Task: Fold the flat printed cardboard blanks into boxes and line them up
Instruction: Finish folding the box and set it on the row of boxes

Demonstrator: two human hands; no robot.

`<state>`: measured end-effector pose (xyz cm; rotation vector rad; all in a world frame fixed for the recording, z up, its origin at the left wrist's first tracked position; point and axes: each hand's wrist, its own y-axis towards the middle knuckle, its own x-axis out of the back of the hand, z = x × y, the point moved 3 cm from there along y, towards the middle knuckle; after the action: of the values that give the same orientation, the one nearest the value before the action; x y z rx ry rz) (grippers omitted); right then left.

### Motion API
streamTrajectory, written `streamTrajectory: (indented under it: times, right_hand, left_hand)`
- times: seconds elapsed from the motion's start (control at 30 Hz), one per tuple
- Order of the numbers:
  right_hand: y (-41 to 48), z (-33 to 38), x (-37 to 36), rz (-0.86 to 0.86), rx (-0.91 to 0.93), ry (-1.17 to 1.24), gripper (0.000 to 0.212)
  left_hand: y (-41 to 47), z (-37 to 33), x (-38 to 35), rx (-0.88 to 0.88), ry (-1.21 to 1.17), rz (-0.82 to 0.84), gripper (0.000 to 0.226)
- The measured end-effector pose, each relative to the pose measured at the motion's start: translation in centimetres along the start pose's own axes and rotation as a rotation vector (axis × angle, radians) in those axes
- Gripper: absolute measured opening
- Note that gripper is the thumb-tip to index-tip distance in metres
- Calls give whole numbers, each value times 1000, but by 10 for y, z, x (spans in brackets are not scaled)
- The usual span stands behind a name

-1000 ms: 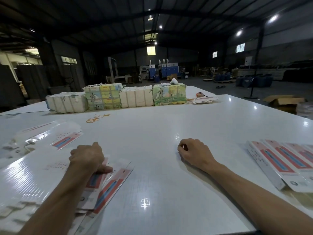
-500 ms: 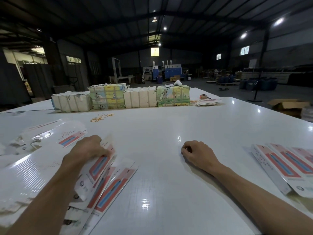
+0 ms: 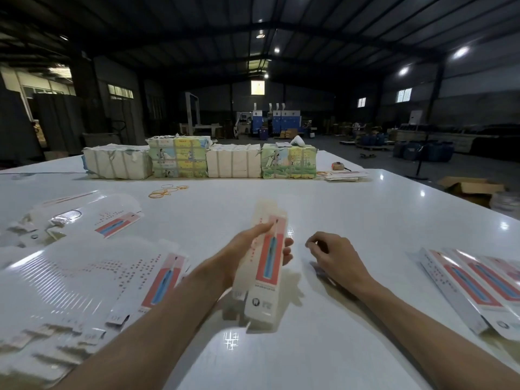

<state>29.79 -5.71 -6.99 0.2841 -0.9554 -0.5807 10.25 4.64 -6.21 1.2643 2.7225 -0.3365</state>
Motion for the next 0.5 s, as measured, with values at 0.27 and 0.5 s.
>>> streamTrajectory:
  times: [0.27, 0.5]
  right_hand:
    - [8, 51, 3, -30, 316, -90, 40]
    - [19, 64, -14, 90, 201, -48, 36]
  left_hand:
    - [-1, 11, -4, -44, -184, 25, 80]
    - [-1, 15, 1, -87, -83, -96, 65]
